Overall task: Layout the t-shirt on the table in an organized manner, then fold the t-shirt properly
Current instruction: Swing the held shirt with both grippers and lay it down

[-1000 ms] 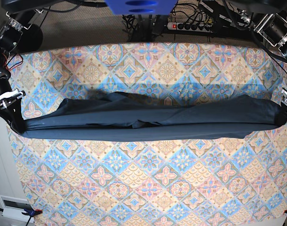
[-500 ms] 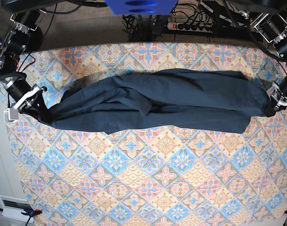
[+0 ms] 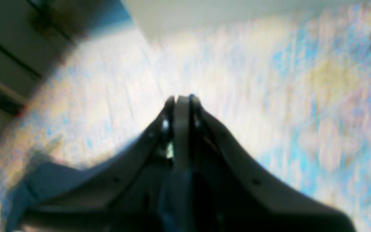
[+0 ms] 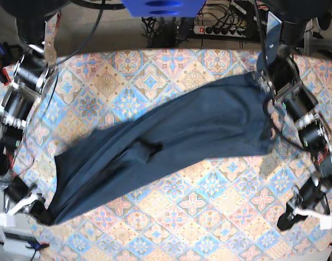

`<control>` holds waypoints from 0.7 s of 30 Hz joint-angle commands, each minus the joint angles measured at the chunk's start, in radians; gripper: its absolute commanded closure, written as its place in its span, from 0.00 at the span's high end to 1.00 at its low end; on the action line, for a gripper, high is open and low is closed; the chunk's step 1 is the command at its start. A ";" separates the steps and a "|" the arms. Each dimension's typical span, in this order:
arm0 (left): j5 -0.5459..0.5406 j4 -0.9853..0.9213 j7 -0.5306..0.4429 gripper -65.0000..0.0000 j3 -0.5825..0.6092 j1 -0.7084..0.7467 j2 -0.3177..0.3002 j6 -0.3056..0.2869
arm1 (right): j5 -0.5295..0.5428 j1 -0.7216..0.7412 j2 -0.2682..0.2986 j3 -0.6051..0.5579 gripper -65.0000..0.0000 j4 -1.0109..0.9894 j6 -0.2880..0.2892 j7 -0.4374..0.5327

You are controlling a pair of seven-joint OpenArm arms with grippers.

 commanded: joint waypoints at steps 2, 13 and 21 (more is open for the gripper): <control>-0.023 -0.042 -0.018 0.00 -0.003 -0.132 -0.023 -0.006 | 0.047 0.145 0.022 -0.014 0.00 -0.007 0.009 0.046; -0.023 -0.051 0.112 0.00 0.002 -0.005 -0.024 -0.006 | 0.050 0.189 0.088 -0.028 0.00 0.013 0.009 0.044; -0.095 -0.028 0.075 0.50 0.017 0.293 0.183 -0.007 | 0.050 0.076 0.088 -0.028 0.00 0.128 0.009 0.044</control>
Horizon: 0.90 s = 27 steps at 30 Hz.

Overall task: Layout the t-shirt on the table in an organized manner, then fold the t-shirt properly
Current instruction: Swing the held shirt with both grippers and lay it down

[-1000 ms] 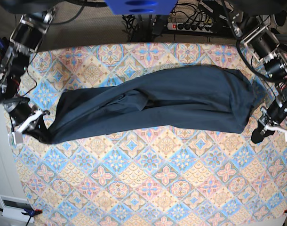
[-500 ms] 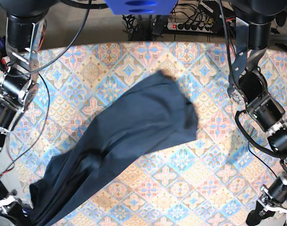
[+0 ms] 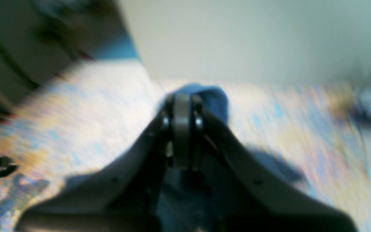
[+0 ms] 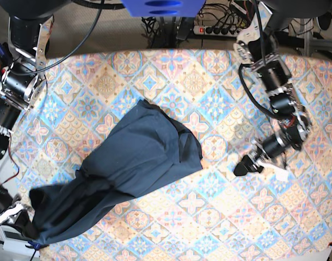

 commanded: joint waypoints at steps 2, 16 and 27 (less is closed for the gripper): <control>-0.031 0.018 -0.030 0.62 0.073 -0.002 0.057 -0.006 | 0.051 0.048 0.014 0.004 0.00 0.025 0.014 0.045; 0.066 0.012 -0.223 0.65 0.278 0.088 0.261 -0.001 | 0.128 -0.084 0.014 0.010 0.00 0.093 0.014 0.042; 0.078 -0.246 -0.421 0.17 0.396 0.044 0.261 -0.007 | 0.148 -0.084 0.037 0.013 0.00 0.128 0.014 0.040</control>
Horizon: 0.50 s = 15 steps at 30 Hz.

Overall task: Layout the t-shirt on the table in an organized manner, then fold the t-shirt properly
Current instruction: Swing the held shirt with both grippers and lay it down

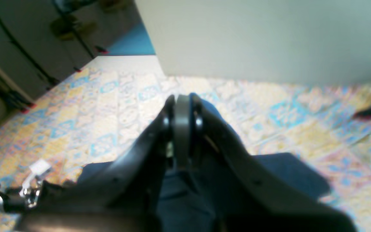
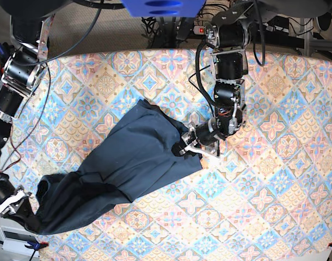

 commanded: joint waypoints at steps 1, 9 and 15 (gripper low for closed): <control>-0.035 -0.002 -0.020 0.00 0.042 -0.019 0.026 -0.033 | 0.020 0.031 0.021 0.006 0.00 0.021 -0.001 0.030; -0.072 0.143 -0.020 0.00 0.074 -0.093 -0.008 -0.031 | 0.020 0.016 0.031 0.006 0.00 0.021 -0.001 0.031; -0.189 0.081 0.056 0.00 -0.038 -0.252 -0.160 -0.031 | 0.020 0.014 0.033 0.005 0.00 0.021 -0.001 0.033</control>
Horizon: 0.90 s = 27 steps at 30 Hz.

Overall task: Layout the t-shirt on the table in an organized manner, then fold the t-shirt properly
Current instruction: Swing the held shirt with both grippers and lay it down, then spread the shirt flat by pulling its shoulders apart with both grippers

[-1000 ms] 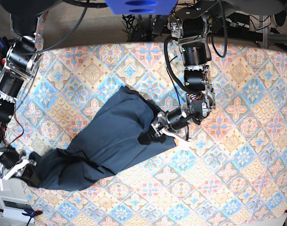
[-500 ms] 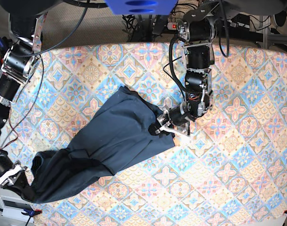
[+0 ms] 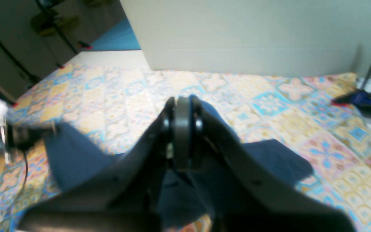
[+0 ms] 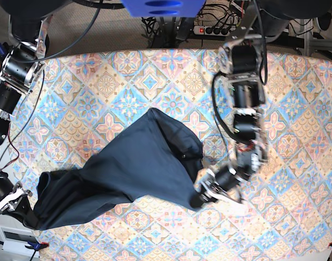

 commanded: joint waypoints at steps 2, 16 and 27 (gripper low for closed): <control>-0.041 -0.044 0.000 0.00 -0.025 -0.092 -0.061 -0.004 | 0.027 0.032 0.021 0.005 0.00 0.013 0.005 0.036; -0.084 -0.428 -0.047 0.00 -0.023 -0.726 -0.265 -0.006 | 0.026 0.215 0.021 0.005 0.00 -0.235 0.005 0.123; -0.260 -0.393 0.126 0.00 0.092 -0.790 -0.406 -0.007 | 0.124 0.299 0.097 -0.001 0.00 -0.214 0.005 0.039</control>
